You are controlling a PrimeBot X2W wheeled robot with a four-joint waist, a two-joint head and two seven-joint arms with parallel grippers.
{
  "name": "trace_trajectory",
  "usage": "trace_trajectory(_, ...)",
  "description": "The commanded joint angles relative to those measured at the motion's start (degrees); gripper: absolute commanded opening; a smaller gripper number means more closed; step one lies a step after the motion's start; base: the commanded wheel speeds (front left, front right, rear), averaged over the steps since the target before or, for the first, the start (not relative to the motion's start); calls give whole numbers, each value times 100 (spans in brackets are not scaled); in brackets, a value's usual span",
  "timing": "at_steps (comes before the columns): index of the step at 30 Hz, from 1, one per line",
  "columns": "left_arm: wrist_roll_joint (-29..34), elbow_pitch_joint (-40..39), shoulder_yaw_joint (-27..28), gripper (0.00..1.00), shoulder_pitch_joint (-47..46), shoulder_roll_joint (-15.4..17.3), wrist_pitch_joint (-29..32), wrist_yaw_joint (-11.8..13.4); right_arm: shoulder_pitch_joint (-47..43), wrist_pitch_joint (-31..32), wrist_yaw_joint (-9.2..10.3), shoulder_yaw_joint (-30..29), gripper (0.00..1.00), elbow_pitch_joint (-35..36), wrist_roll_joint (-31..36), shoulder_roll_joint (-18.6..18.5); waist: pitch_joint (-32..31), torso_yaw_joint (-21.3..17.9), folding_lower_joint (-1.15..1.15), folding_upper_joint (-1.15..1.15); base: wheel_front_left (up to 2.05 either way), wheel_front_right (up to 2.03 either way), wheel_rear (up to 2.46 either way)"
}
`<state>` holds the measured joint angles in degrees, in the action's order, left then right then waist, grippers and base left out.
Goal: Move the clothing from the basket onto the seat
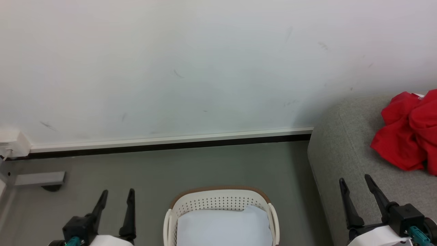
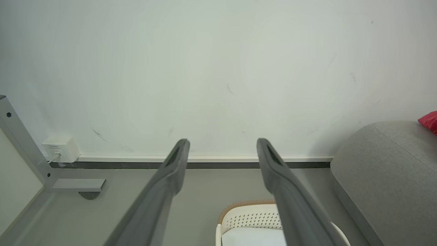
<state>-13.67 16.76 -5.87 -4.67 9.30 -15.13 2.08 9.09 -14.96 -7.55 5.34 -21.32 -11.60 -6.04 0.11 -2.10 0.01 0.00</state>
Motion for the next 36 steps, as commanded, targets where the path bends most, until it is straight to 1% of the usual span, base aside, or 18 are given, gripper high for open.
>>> trace_trajectory(1, 112, 8, 53, 100, -17, -27, -3, -22, -20, -16, 13, 10, 100, -11, -35, -44, 1, 5, -1, 0, 0, 0, 0)
trace_trajectory(14, 312, 63, 263, 100, -26, -185, -3, -128, -25, -16, 13, -29, 100, 6, -32, -60, 7, 1, -1, 0, 0, 0, 0)
trace_trajectory(21, 404, 167, 353, 100, -70, -216, -3, -208, -40, -16, 13, -33, 100, 12, -55, -62, 18, -2, -1, 0, 0, 0, 0)
trace_trajectory(23, 327, 191, 379, 100, -83, -241, -3, -291, -41, -16, 13, -38, 100, 18, -57, -64, 28, 0, -1, 0, 0, 0, 0)
trace_trajectory(24, 301, 180, 368, 0, -36, -251, 0, -307, 0, -1, 0, -23, 0, 7, -31, -21, 28, -1, 0, 0, 0, 0, 0)
trace_trajectory(27, 272, 307, 357, 0, 28, -310, 21, -311, -54, 28, -1, -22, 0, -110, -67, 30, 29, -1, 0, 0, 0, 0, 0)
trace_trajectory(36, -713, 303, 528, 0, -66, -349, 341, -391, -41, 319, 0, -199, 0, -40, -1046, 64, 24, 15, 0, 0, 0, 0, 0)
